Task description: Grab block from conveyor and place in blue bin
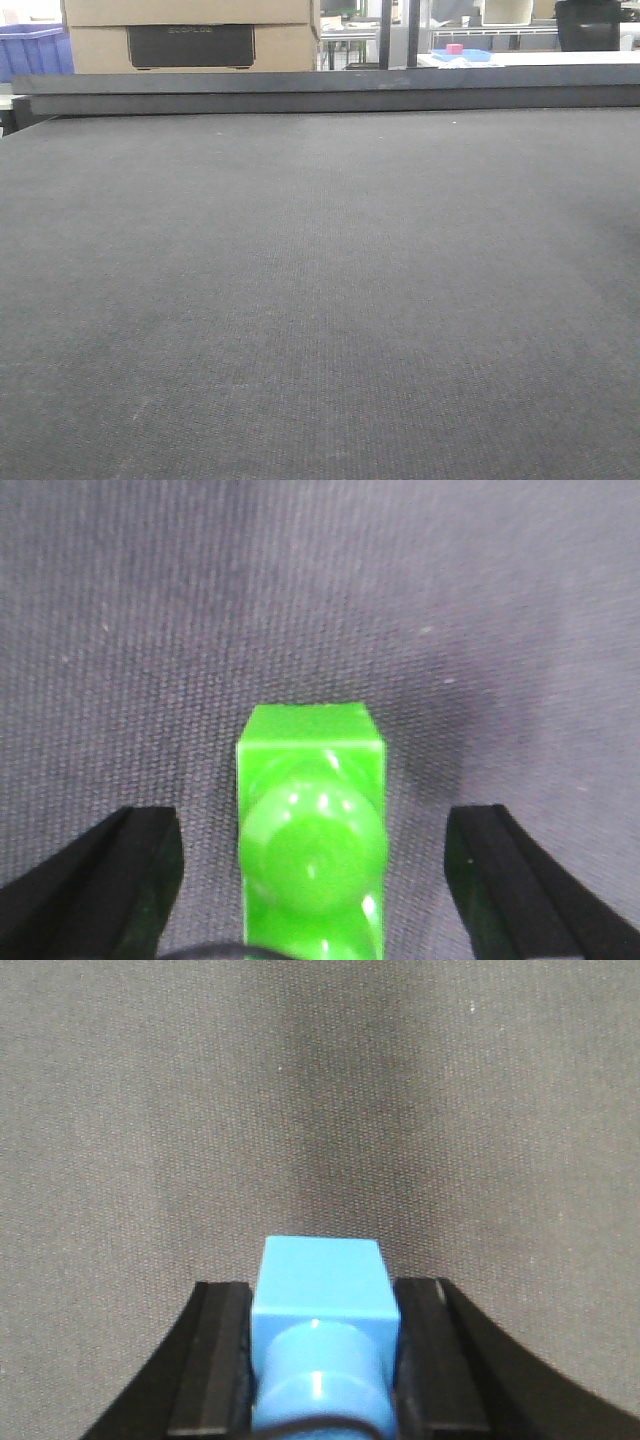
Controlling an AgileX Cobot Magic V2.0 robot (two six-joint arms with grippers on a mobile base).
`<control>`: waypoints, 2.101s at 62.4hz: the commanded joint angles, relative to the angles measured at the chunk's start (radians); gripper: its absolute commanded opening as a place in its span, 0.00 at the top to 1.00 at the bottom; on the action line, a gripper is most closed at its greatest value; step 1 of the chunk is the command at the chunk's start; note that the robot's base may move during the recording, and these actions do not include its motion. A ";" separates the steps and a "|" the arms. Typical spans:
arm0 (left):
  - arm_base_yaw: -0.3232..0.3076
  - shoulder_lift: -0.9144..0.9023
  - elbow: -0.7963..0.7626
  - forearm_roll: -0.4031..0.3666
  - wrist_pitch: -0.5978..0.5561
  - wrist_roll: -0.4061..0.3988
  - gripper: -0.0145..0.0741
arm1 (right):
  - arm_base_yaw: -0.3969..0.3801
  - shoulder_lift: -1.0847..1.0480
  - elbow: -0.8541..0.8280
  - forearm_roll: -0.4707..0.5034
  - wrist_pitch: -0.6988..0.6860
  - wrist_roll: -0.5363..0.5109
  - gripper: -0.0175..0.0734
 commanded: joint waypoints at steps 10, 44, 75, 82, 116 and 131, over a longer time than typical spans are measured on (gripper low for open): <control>-0.008 0.019 0.001 0.006 0.004 -0.033 0.37 | -0.003 -0.007 -0.004 -0.001 0.002 -0.005 0.99; -0.013 -0.150 -0.051 -0.018 -0.048 0.064 0.96 | -0.003 -0.089 0.016 0.019 -0.058 -0.074 0.99; -0.013 -0.623 -0.047 -0.050 -0.518 0.128 0.96 | 0.066 -0.545 0.329 0.056 -0.581 -0.143 0.99; -0.013 -0.700 -0.047 -0.050 -0.520 0.128 0.96 | 0.066 -0.676 0.329 0.056 -0.669 -0.143 0.99; -0.013 -0.843 -0.047 -0.014 -0.488 0.128 0.96 | 0.066 -0.879 0.329 0.056 -0.731 -0.143 0.99; -0.013 -0.843 -0.047 -0.014 -0.488 0.128 0.96 | 0.066 -0.879 0.329 0.056 -0.731 -0.143 0.99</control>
